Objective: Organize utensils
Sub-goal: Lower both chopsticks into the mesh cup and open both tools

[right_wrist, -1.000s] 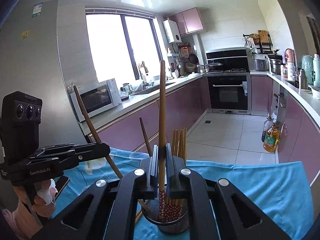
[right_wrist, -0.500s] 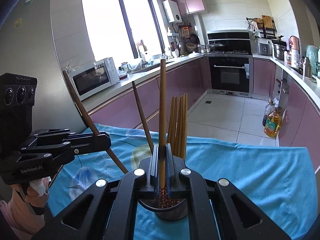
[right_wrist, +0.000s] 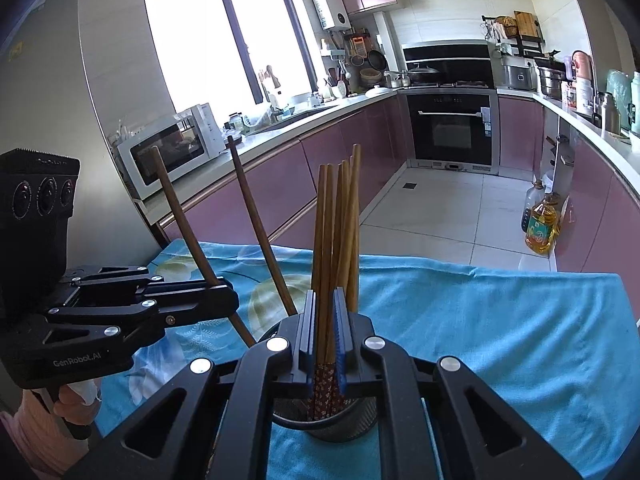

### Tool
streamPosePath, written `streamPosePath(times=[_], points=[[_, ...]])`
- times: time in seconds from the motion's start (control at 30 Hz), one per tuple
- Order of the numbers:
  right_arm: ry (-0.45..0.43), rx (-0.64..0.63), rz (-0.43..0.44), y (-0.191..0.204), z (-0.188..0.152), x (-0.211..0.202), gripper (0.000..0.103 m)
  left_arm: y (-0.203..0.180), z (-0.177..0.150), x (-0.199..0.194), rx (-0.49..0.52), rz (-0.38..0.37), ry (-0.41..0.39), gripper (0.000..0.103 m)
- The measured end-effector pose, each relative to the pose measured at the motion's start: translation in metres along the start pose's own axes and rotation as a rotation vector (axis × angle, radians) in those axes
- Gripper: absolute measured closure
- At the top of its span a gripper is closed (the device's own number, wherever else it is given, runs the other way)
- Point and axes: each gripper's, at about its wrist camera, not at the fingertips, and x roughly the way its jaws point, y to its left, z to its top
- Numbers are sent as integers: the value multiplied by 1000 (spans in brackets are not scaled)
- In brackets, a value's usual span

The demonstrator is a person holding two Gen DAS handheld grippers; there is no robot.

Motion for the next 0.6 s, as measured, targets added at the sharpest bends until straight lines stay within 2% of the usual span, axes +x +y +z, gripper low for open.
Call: streamPosePath(times=[0.07, 0.13, 0.37, 0.6], points=[[-3, 7, 2, -1, -2, -1, 95, 2, -1, 1, -7, 3, -6, 89], [-7, 9, 0, -2, -3, -3, 93, 4, -2, 1, -14, 16, -13, 80], [-20, 21, 6, -3, -10, -11, 81, 6, -10, -10, -17, 53, -52, 75], [-24, 24, 30, 1, -21, -23, 75, 7, -23, -23, -26, 65, -66, 70]])
